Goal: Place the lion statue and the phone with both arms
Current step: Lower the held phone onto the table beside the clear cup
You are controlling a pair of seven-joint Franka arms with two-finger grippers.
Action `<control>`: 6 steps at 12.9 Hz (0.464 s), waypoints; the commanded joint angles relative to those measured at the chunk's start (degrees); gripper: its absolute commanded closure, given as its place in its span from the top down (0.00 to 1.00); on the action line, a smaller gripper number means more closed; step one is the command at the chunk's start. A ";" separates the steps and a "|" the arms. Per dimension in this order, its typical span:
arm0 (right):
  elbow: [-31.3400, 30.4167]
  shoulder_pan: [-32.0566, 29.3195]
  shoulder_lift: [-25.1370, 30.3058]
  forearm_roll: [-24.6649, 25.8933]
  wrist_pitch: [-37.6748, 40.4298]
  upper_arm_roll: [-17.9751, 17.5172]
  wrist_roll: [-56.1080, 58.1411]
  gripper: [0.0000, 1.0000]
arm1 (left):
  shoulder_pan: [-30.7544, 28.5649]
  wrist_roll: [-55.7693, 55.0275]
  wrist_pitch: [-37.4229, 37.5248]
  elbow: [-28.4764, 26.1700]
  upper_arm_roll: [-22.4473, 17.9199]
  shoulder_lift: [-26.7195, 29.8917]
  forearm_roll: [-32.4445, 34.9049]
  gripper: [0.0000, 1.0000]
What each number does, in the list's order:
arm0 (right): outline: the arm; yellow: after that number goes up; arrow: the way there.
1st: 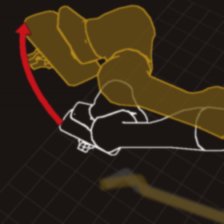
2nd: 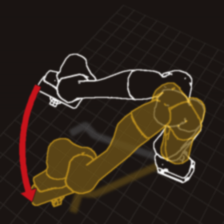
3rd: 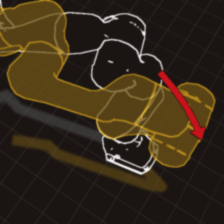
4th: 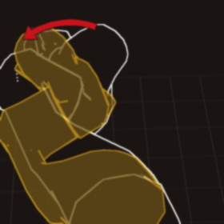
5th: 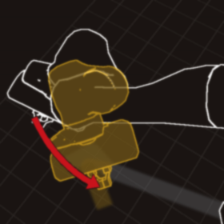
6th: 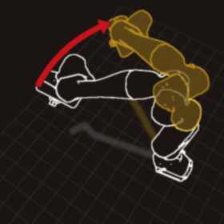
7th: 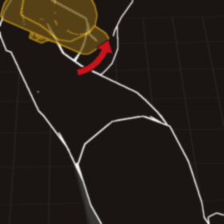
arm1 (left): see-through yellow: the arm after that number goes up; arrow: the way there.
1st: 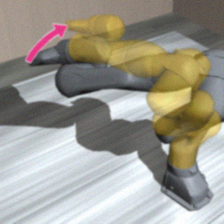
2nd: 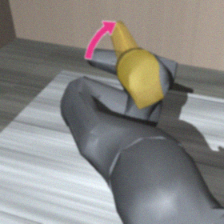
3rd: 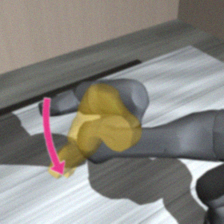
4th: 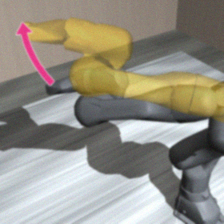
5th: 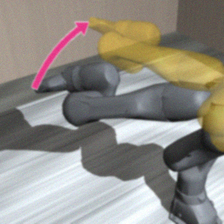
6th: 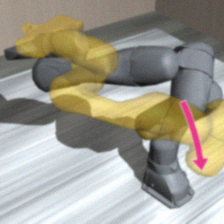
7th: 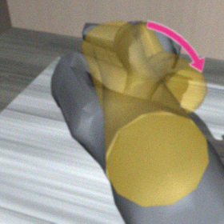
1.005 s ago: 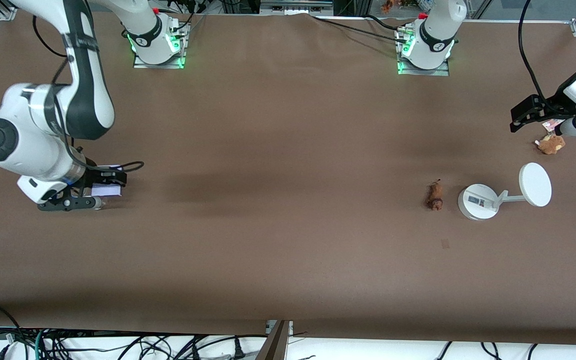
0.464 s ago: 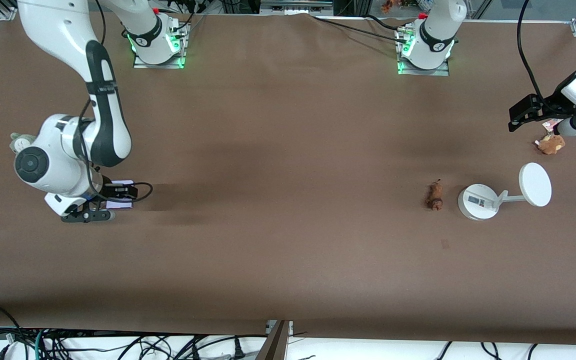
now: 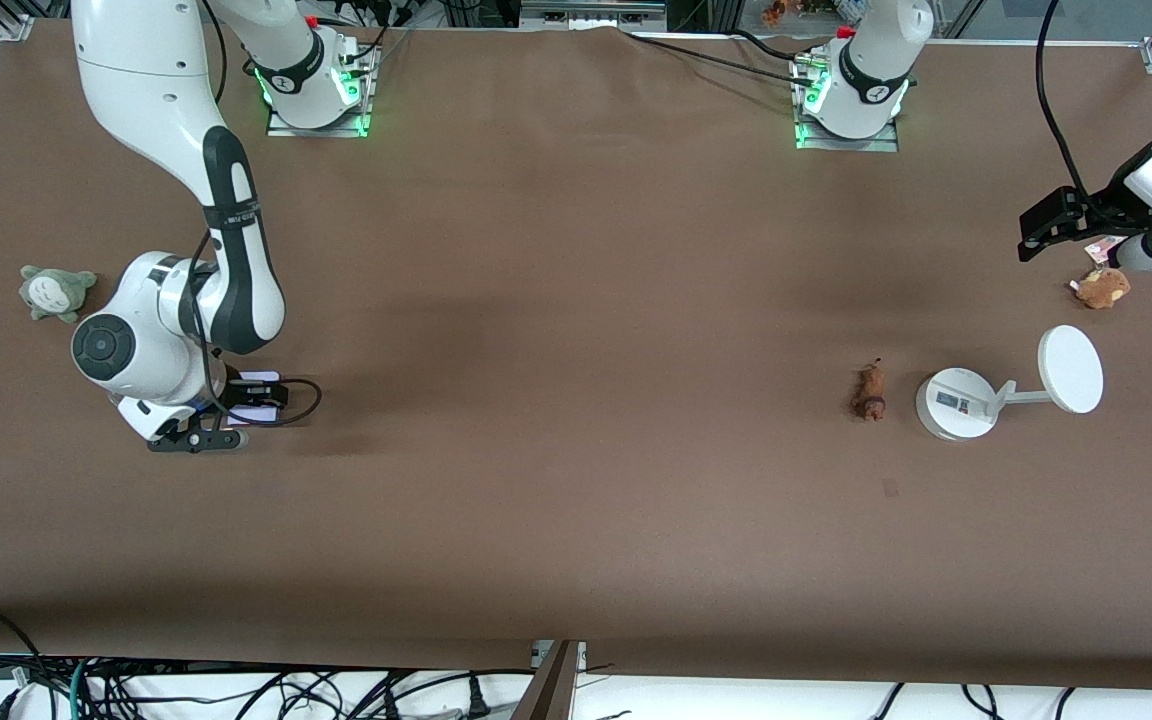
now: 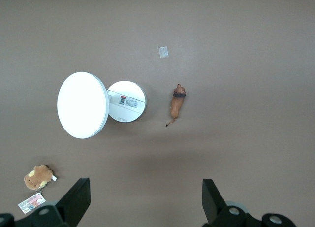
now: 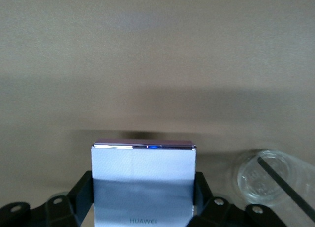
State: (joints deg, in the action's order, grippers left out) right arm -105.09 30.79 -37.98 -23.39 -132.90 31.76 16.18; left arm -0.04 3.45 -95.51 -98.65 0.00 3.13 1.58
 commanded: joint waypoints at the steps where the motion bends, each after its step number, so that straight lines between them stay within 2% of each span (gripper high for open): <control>1: -0.65 -0.64 -0.34 -2.71 -2.35 -0.47 2.55 0.00 | -0.75 -0.20 1.55 2.32 0.62 -1.28 -0.70 1.00; 2: -0.56 -0.64 -0.43 -2.63 -2.71 -0.91 2.55 0.36 | -0.75 -0.29 1.55 2.40 0.62 -1.28 -0.70 1.00; 3: -0.56 -0.73 -0.52 -2.71 -2.89 -1.17 2.46 0.60 | -0.66 -0.20 1.55 2.32 0.70 -1.28 -0.70 1.00; 5: -0.47 -0.73 -0.52 -2.71 -2.89 -1.18 2.46 0.76 | -0.57 -0.20 1.55 2.41 0.79 -1.28 -0.61 1.00; 6: -0.47 -0.73 -0.52 -2.71 -2.89 -1.18 2.54 0.78 | -0.57 -0.20 1.55 2.41 0.79 -1.28 -0.61 1.00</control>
State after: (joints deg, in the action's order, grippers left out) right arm -105.08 30.72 -39.17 -24.20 -134.93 31.10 16.67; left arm -0.04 3.45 -95.49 -98.57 0.17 3.04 1.58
